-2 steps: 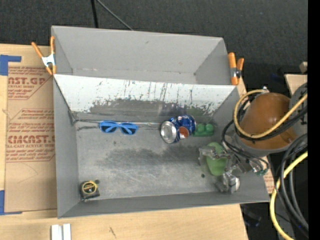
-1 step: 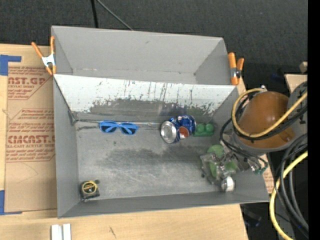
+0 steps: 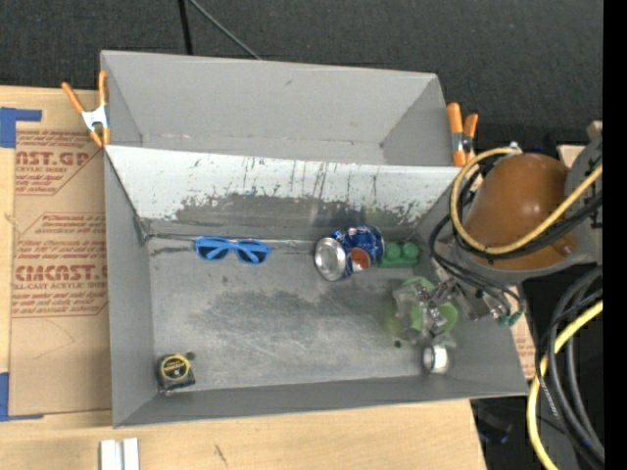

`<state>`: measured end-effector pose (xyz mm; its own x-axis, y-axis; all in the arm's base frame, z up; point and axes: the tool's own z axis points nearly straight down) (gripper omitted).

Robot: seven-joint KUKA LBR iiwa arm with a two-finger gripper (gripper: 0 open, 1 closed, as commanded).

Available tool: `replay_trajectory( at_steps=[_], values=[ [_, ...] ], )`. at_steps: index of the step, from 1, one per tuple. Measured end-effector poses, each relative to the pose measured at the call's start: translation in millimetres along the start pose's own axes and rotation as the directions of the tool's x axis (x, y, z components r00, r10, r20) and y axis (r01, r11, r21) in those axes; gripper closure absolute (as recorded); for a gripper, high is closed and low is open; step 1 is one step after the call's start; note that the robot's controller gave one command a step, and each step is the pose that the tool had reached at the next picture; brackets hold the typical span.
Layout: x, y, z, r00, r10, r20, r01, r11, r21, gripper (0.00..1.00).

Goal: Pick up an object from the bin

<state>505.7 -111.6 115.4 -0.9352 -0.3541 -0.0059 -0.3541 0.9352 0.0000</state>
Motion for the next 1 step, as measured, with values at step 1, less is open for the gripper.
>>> replay_trajectory(
  at_steps=[1],
  values=[
    [9.1, -20.6, -68.0, 0.96, -0.281, -0.001, 0.281, 0.96, 0.003, 1.0]
  ],
)
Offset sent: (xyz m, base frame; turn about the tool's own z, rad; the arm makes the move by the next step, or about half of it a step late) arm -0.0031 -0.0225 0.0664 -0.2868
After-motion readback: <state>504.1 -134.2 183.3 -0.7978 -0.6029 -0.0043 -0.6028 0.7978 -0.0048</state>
